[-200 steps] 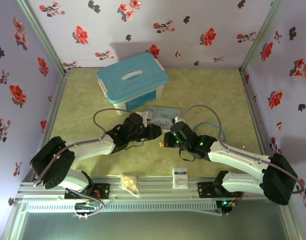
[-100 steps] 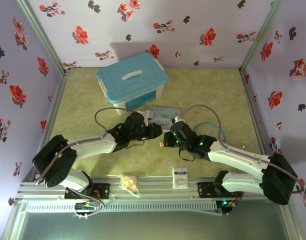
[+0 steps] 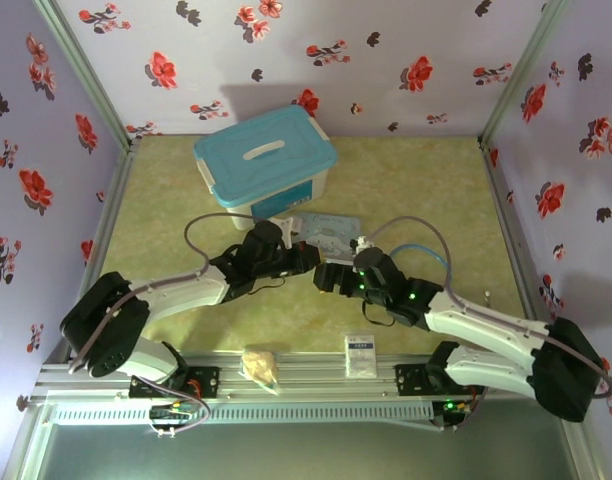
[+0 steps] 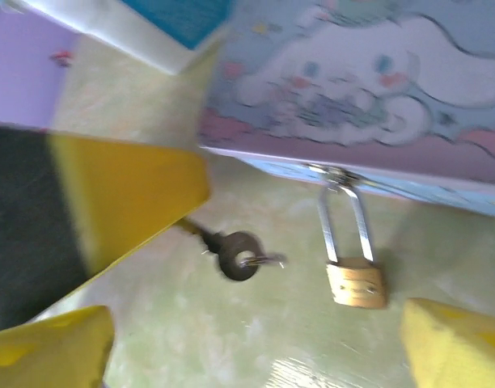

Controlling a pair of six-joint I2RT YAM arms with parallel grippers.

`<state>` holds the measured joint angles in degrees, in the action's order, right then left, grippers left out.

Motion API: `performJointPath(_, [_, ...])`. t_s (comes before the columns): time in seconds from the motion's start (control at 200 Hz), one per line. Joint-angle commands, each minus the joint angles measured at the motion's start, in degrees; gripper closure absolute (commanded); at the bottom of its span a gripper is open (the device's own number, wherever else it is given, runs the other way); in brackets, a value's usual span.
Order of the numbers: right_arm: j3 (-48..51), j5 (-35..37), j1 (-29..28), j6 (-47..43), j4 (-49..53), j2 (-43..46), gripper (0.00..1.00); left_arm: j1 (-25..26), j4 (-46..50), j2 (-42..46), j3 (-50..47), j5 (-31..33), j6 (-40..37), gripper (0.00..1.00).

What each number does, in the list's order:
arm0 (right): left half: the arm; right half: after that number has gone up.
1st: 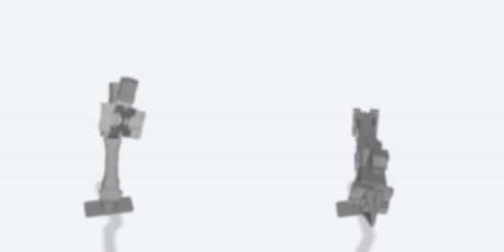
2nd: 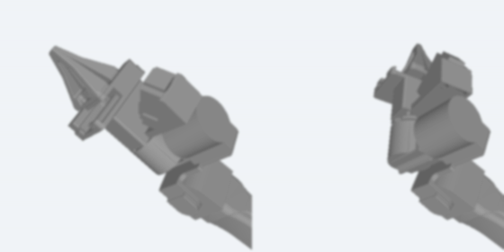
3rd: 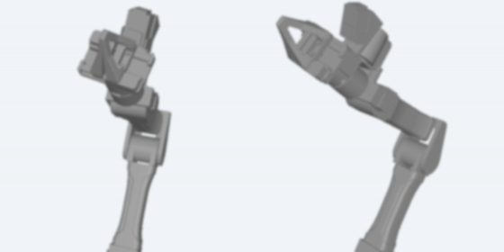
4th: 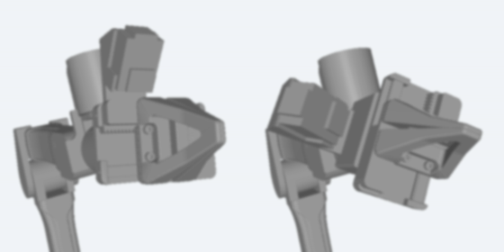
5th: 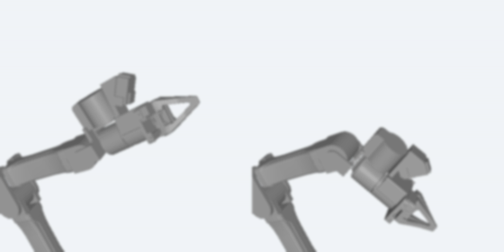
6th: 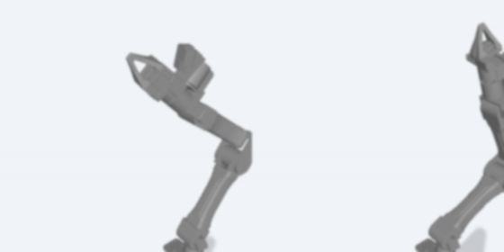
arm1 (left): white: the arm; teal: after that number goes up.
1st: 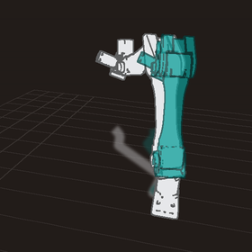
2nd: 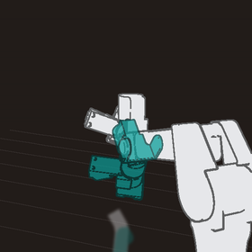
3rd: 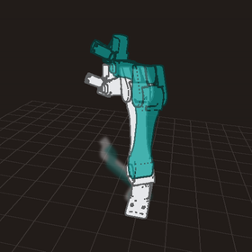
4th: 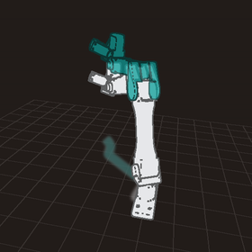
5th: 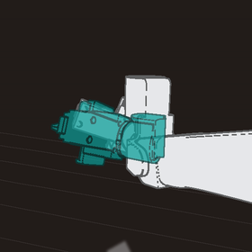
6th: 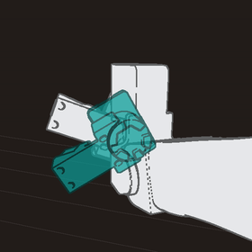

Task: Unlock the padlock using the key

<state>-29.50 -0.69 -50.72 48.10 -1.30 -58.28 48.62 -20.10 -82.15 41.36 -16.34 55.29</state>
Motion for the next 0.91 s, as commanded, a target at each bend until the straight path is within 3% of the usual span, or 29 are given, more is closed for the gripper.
performJointPath(0.0, [3.82,-7.57,3.34,4.4,-17.6,4.24,0.01,-1.7,-6.72,3.53,-0.99,-5.2,-0.77,1.0])
performJointPath(0.145, [6.22,-15.29,7.18,9.93,-33.22,4.5,0.01,-3.89,-12.48,6.8,-2.4,-6.22,2.4,1.0])
performJointPath(0.365, [6.04,-18.77,9.5,14.84,-41.86,1.14,0.08,-5.38,-20.86,9.03,-3.88,-7.68,7.64,1.0])
performJointPath(0.47, [7.25,-19.85,10.44,18.56,-48.76,-1.74,0.16,-5.37,-21.24,10.1,-4.01,-7.65,7.82,1.0])
performJointPath(0.665, [7.83,-21.29,10.55,19.73,-53.05,-4.28,0.41,-5.38,-20.86,11.4,-4.03,-7.79,8.03,1.0])
performJointPath(0.9, [7.49,-21.9,10.55,20.92,-54.37,-4.69,0.55,-5.47,-20.6,11.07,-3.96,-7.8,7.71,1.0])
